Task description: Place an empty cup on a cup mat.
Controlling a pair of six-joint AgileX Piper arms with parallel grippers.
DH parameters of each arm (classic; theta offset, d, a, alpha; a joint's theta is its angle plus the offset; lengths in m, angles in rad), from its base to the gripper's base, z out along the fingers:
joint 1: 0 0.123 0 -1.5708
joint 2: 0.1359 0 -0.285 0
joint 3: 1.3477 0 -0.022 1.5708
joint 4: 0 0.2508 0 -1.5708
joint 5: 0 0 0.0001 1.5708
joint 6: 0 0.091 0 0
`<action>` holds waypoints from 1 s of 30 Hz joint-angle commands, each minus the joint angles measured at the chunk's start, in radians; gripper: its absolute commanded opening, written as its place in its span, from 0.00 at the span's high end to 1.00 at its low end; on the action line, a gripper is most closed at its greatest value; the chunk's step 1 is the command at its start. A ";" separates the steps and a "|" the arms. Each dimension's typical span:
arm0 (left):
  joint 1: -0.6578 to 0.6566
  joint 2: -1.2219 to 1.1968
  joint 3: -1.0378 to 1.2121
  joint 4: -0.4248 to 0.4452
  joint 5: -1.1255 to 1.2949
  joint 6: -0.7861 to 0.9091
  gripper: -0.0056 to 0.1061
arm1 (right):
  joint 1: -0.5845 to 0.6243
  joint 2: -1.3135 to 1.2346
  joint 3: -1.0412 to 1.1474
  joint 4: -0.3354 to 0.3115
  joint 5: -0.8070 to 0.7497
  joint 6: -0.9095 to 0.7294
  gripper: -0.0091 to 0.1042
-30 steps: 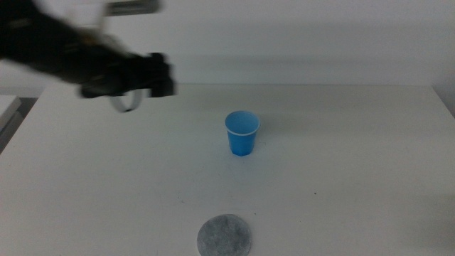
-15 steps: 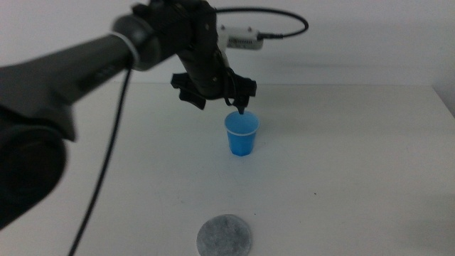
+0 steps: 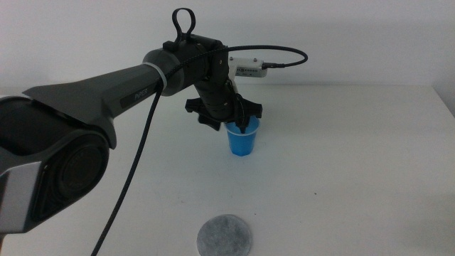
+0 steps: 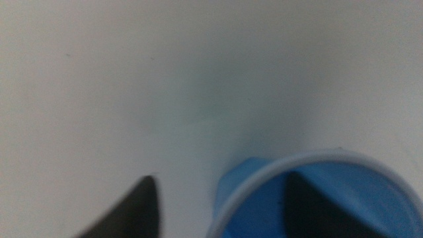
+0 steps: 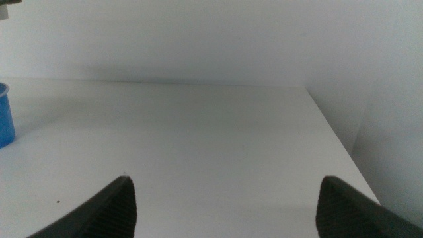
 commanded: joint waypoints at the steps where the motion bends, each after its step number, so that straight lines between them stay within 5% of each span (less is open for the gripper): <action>1: -0.004 0.005 -0.012 -0.032 0.002 -0.009 0.57 | 0.002 -0.005 0.003 -0.005 -0.007 -0.004 0.10; 5: -0.002 -0.005 -0.012 -0.053 0.035 -0.009 0.96 | 0.002 -0.005 0.003 -0.005 -0.007 -0.004 0.10; 11: -0.030 -0.179 0.060 -0.042 0.063 0.036 0.97 | 0.002 -0.005 0.003 -0.005 -0.007 -0.004 0.10; 25: -0.147 -0.779 0.904 -0.051 -0.225 -0.148 0.97 | 0.002 -0.005 0.003 -0.005 -0.007 -0.004 0.10; 30: -0.149 -0.781 1.012 -0.157 -0.280 -0.111 0.97 | 0.002 -0.005 0.003 -0.005 -0.007 -0.004 0.10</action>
